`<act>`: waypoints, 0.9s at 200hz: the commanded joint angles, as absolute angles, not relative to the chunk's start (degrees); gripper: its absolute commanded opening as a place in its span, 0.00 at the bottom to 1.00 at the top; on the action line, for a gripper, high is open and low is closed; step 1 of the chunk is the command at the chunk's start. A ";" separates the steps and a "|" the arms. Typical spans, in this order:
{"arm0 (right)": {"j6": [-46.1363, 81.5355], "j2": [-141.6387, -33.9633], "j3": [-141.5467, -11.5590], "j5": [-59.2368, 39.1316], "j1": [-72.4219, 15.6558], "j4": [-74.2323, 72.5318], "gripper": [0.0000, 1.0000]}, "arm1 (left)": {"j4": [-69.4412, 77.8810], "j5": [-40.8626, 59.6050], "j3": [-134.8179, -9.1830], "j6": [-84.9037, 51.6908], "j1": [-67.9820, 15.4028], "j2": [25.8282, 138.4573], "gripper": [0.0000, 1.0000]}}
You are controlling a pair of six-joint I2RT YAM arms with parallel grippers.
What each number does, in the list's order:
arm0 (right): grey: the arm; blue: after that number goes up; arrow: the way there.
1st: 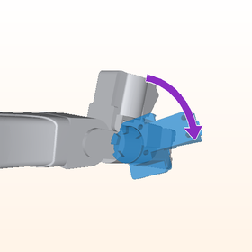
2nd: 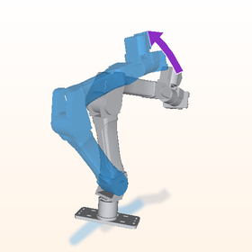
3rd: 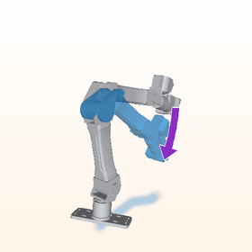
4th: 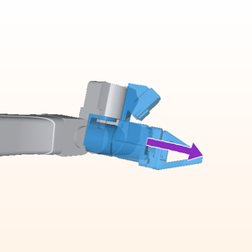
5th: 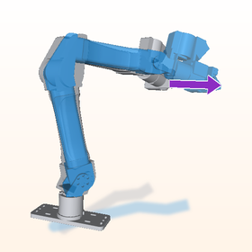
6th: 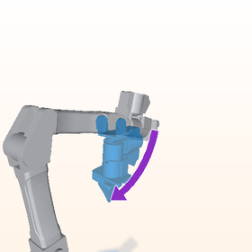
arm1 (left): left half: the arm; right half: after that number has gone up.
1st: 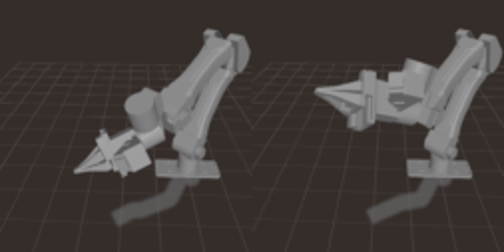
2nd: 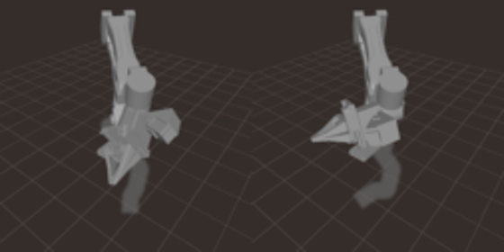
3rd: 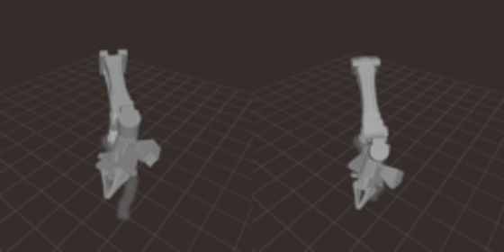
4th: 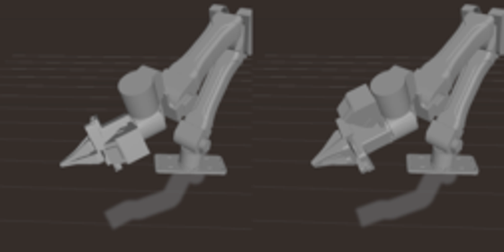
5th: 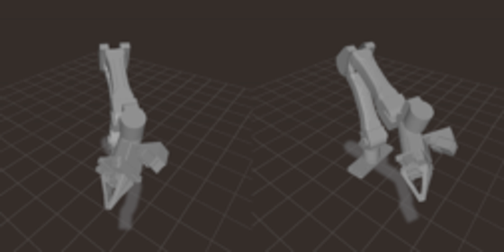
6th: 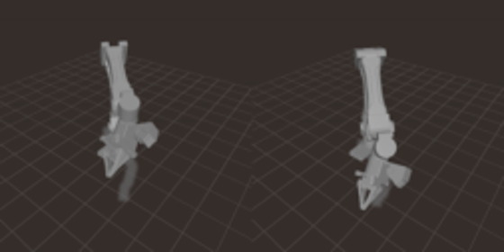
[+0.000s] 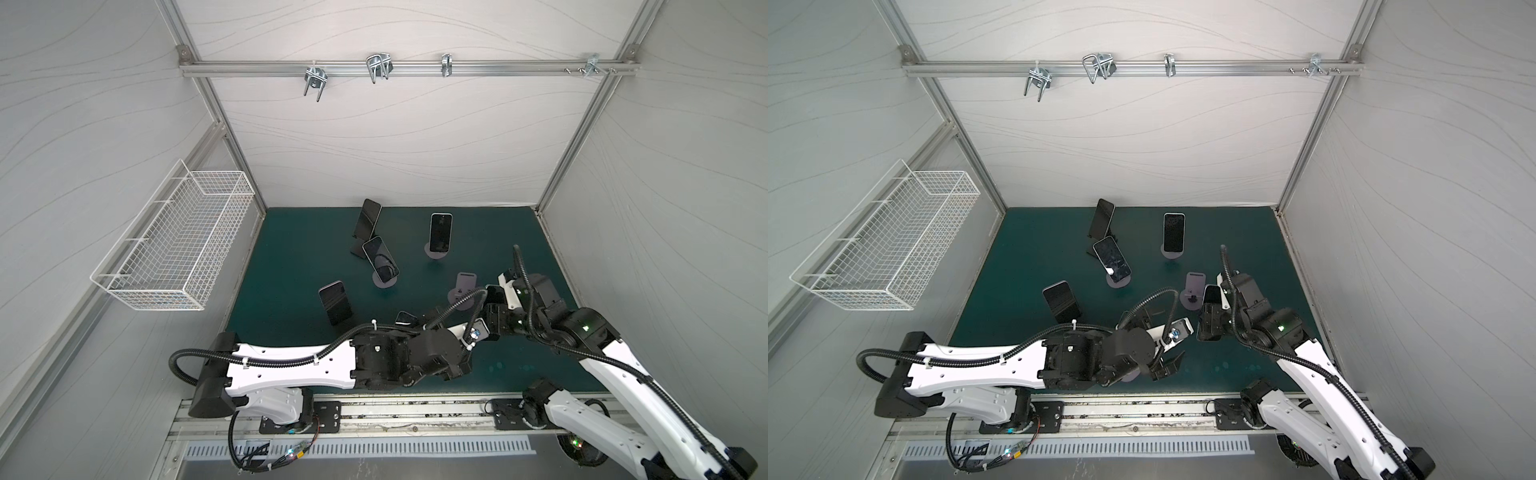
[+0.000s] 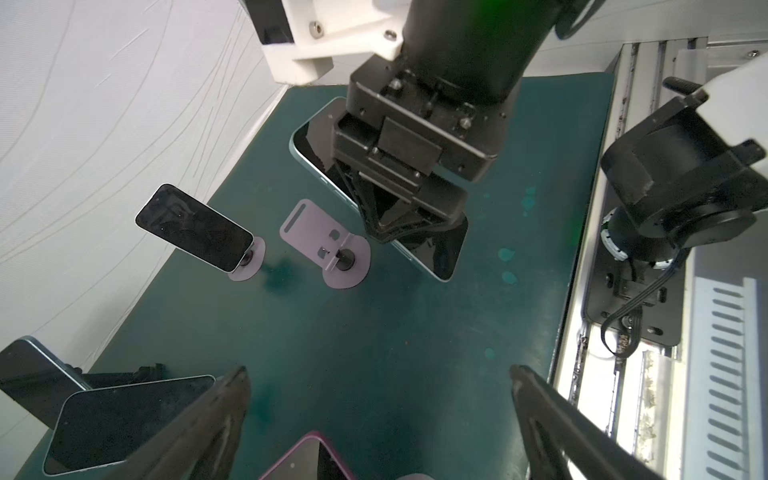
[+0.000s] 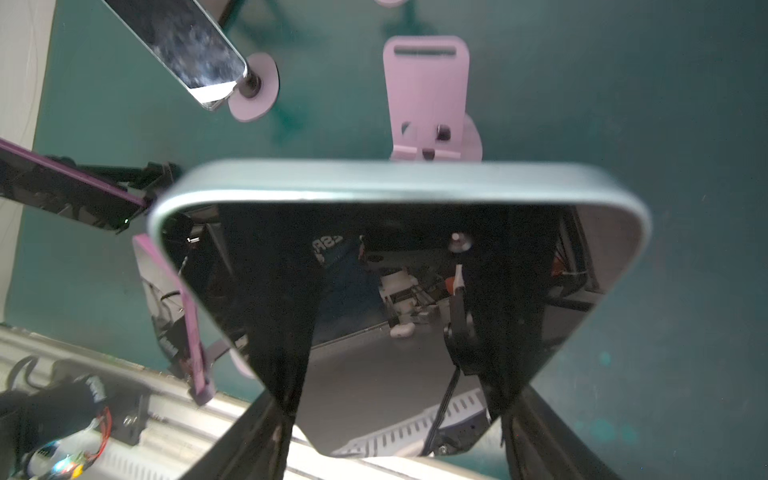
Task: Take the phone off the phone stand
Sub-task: 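Swing the left gripper's phone toward the right arm while the right gripper withdraws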
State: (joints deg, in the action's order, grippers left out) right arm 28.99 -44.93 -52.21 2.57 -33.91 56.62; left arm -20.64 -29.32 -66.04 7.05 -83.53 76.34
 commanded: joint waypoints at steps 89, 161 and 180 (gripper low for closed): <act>36.04 -42.36 -48.77 -1.86 -38.90 66.47 0.46 | -24.44 -31.80 -68.92 -15.63 -86.66 80.60 0.99; 44.10 -48.35 -46.36 0.34 -50.23 59.31 0.46 | -34.30 -33.65 -65.49 -30.06 -87.19 77.23 0.98; 45.63 -50.88 -46.07 1.29 -52.79 56.62 0.46 | -36.34 -33.81 -64.29 -32.90 -87.30 75.76 0.98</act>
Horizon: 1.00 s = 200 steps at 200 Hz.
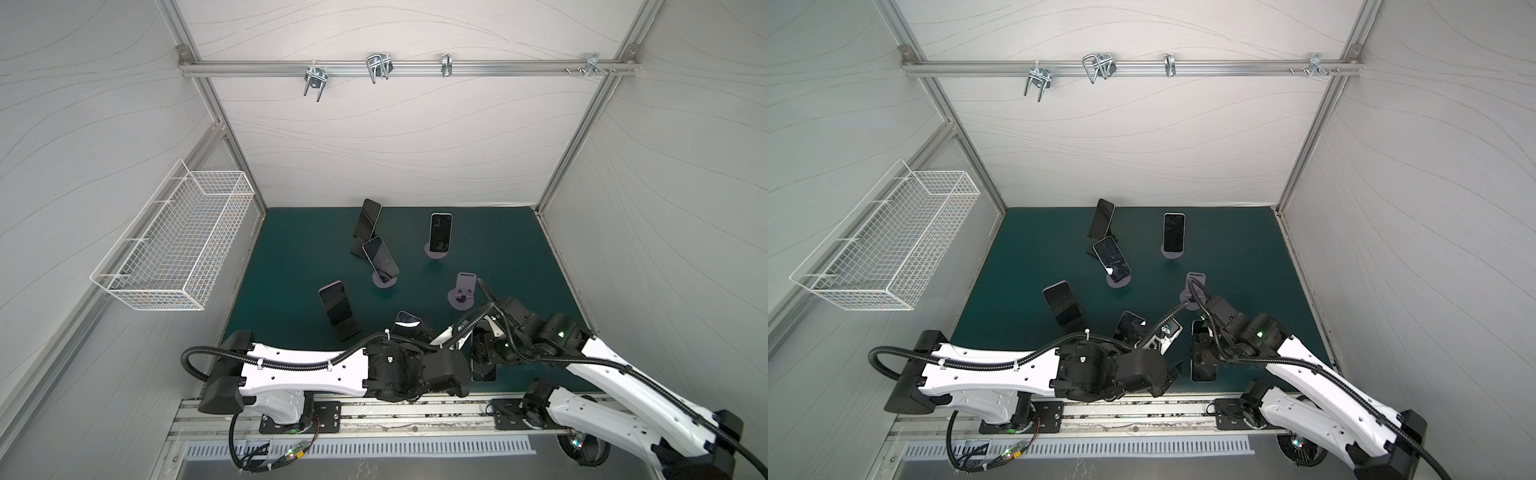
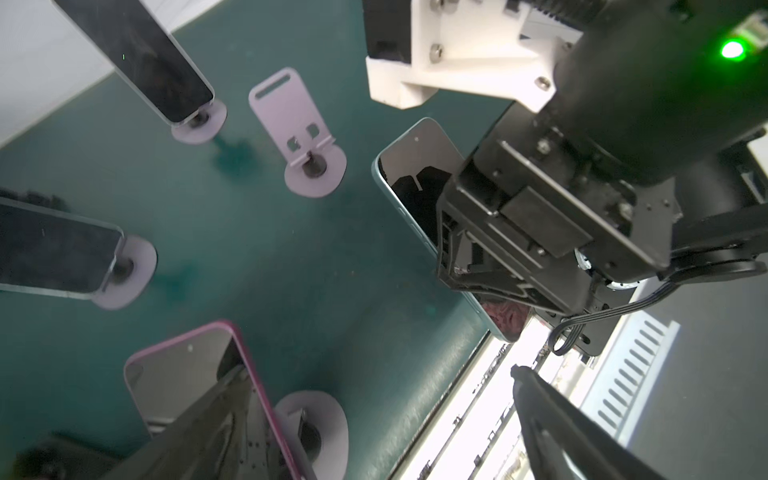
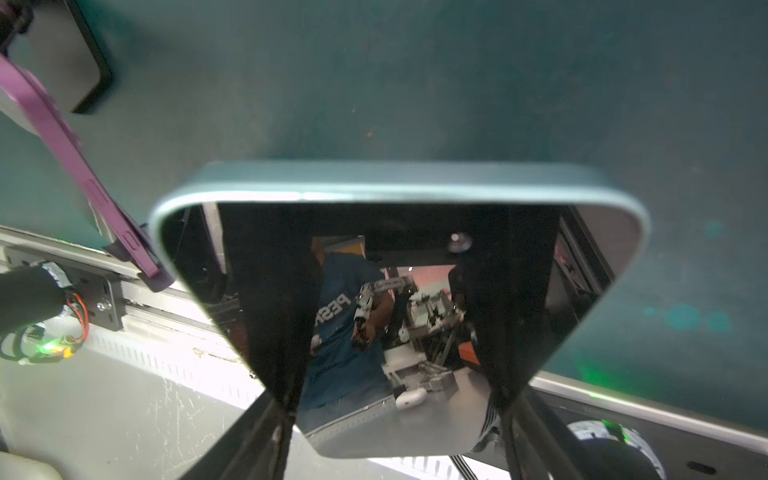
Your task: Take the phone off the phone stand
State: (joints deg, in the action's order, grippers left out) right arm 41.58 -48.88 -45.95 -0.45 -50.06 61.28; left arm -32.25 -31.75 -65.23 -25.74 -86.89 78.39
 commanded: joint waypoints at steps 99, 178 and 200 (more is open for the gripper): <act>50.72 -59.75 -44.00 1.55 -57.95 45.01 0.47 | -44.08 -37.64 -58.73 -38.05 -87.36 67.31 0.99; 54.29 -65.10 -42.12 1.05 -58.18 39.89 0.48 | -44.09 -39.64 -54.84 -38.94 -87.36 62.45 0.99; 55.42 -66.80 -42.12 1.94 -58.18 39.46 0.47 | -45.08 -39.73 -54.63 -39.88 -87.37 62.35 0.99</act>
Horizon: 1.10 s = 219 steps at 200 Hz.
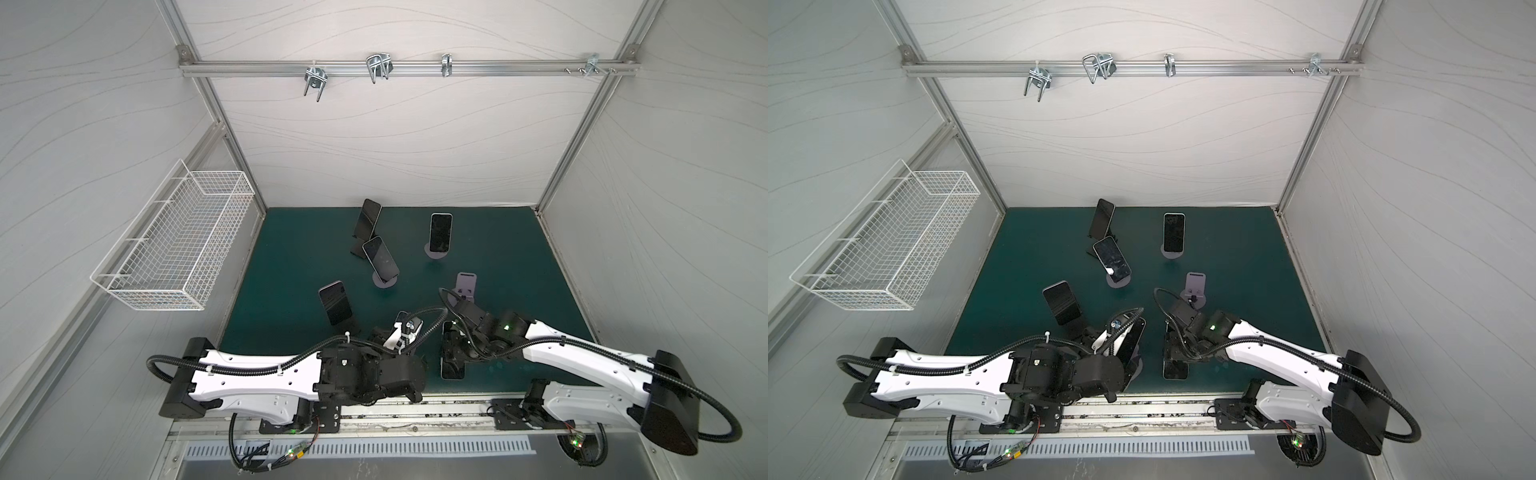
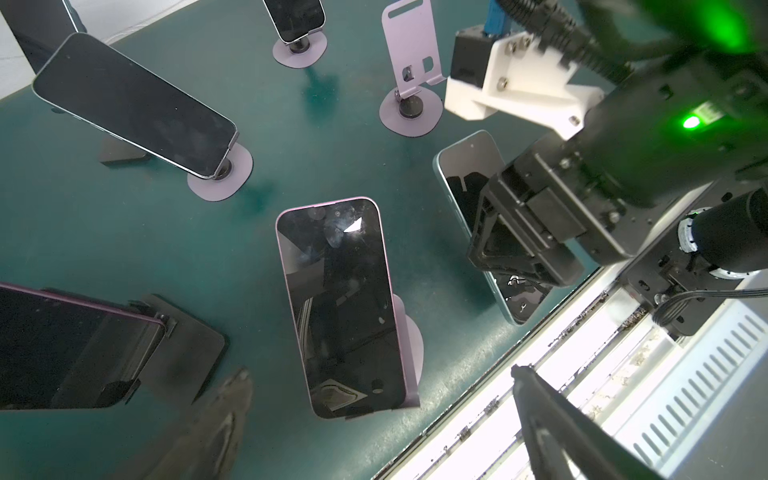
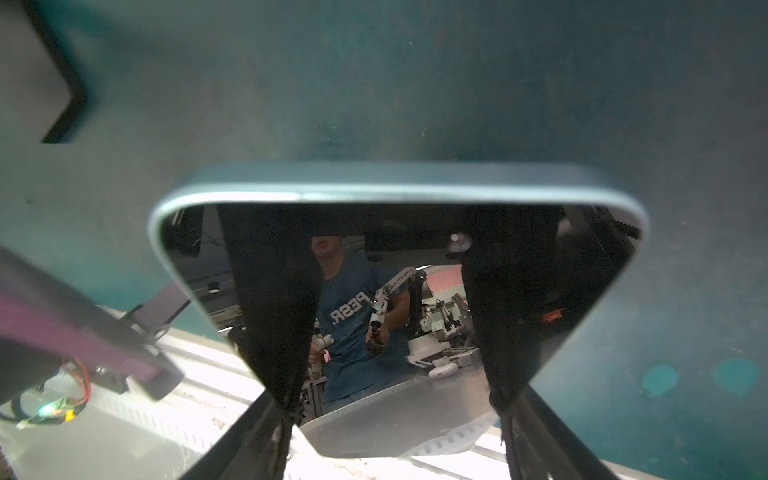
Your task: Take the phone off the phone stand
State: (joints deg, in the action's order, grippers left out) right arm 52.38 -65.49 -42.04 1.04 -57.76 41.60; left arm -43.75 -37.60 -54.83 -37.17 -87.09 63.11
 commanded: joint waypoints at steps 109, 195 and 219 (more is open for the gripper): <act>54.80 -76.64 -45.66 3.60 -58.10 37.29 0.46 | -46.41 -40.99 -52.44 -41.46 -87.36 59.60 0.99; 53.30 -80.24 -46.01 2.69 -56.35 34.46 0.46 | -46.87 -41.30 -51.88 -43.10 -87.36 58.33 0.99; 52.75 -80.68 -45.17 1.71 -55.11 33.39 0.46 | -46.00 -41.22 -51.24 -43.25 -87.36 58.07 0.99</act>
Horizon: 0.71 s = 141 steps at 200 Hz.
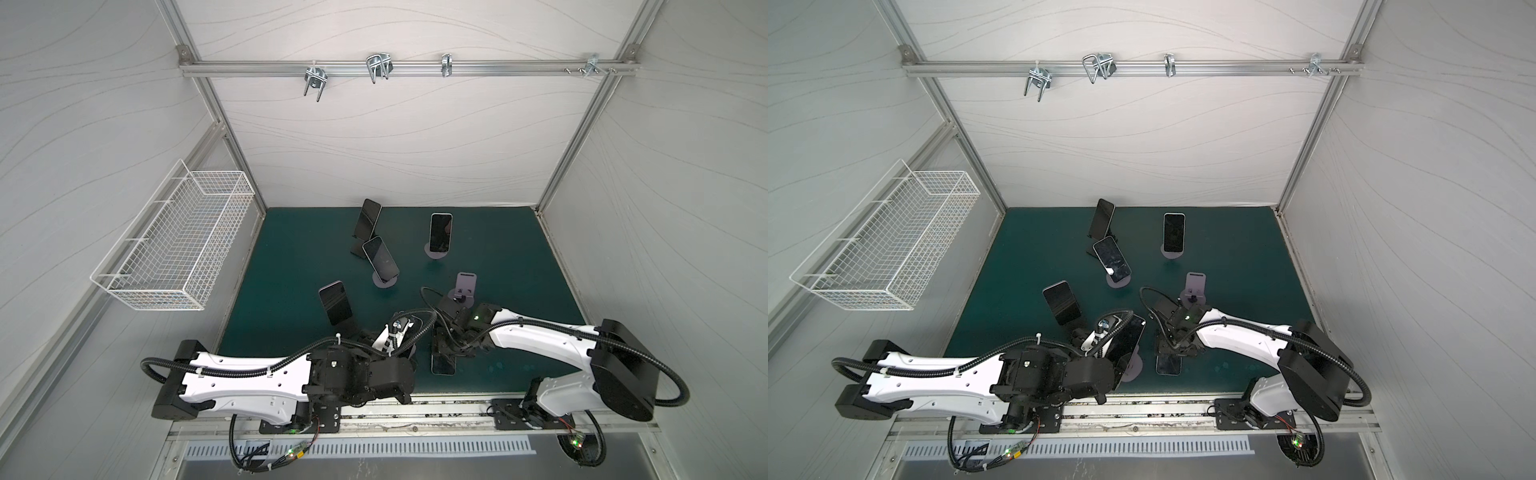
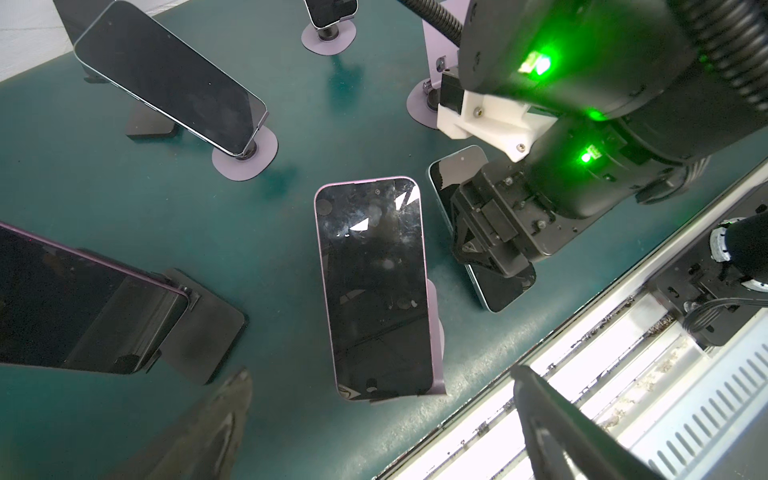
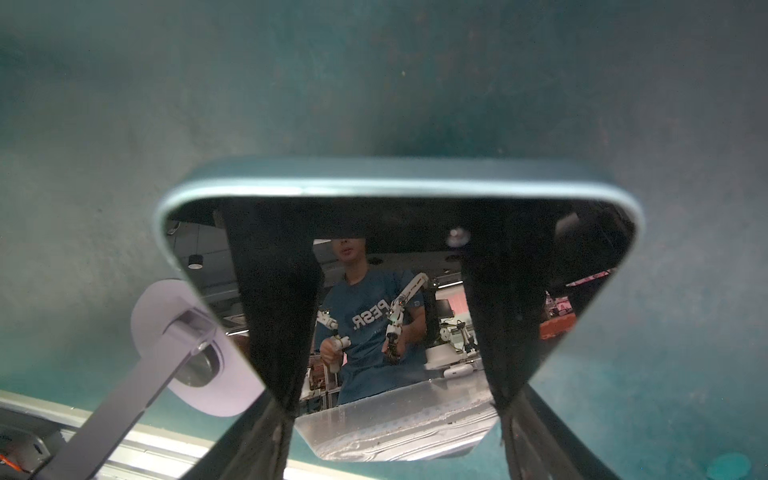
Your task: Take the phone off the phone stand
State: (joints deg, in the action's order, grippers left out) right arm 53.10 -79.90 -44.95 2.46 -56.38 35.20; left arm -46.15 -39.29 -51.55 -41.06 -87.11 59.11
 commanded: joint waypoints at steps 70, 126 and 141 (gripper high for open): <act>51.18 -81.17 -42.90 0.78 -53.00 31.57 0.47 | -45.62 -41.30 -51.43 -43.59 -87.36 58.75 0.99; 51.42 -81.72 -41.65 0.33 -53.00 29.86 0.47 | -45.66 -40.97 -51.95 -43.90 -87.36 58.97 0.99; 51.59 -81.82 -41.30 0.35 -53.04 29.51 0.47 | -45.53 -40.86 -52.10 -43.82 -87.36 58.76 0.99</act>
